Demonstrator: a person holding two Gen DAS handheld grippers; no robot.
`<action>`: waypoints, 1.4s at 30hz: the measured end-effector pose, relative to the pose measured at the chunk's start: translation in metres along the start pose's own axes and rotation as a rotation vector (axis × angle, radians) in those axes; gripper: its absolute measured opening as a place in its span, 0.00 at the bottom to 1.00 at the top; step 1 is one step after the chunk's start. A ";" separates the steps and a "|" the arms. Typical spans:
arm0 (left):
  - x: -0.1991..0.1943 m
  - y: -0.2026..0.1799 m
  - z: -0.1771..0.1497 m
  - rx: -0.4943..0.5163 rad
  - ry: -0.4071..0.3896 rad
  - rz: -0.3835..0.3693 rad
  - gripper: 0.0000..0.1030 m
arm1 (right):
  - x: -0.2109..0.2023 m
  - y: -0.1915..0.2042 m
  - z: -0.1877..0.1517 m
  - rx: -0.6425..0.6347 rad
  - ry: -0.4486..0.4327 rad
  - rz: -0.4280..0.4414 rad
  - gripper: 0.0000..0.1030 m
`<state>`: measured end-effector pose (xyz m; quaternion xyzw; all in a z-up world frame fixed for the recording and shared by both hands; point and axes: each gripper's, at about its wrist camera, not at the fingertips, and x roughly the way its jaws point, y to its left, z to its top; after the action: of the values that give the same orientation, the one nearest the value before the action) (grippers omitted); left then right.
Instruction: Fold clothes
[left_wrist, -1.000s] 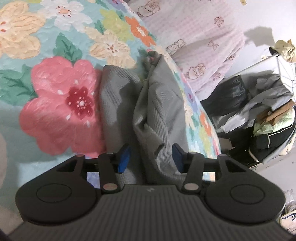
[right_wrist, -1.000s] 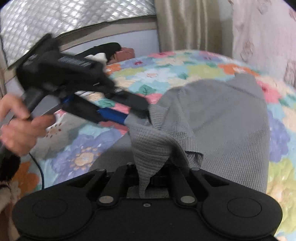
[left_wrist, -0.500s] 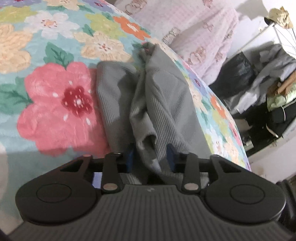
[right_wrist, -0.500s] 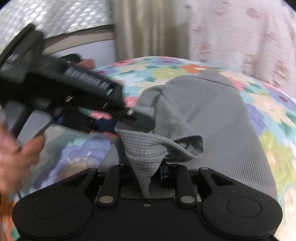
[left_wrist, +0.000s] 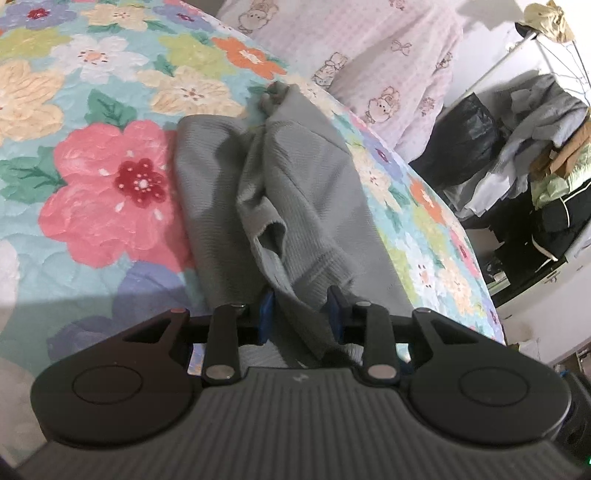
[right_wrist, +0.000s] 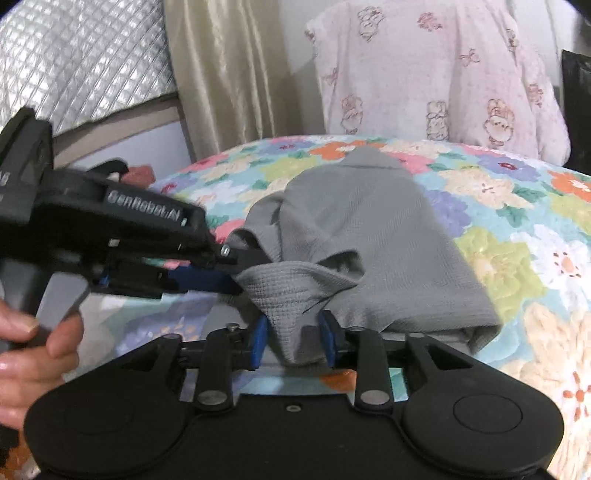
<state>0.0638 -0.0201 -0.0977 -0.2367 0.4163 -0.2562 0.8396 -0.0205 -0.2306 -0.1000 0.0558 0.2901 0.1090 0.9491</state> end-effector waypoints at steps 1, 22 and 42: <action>0.000 -0.001 0.000 -0.002 -0.001 0.003 0.29 | 0.001 -0.003 0.001 0.009 -0.007 -0.013 0.53; -0.021 0.010 0.021 -0.011 -0.024 0.063 0.29 | -0.001 0.013 0.017 -0.241 0.088 0.406 0.57; -0.016 0.063 0.037 -0.248 -0.052 -0.098 0.36 | 0.080 0.016 0.052 -0.149 0.169 0.350 0.70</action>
<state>0.1004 0.0447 -0.1067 -0.3653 0.4110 -0.2375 0.8008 0.0704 -0.1978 -0.0976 0.0257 0.3458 0.2979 0.8894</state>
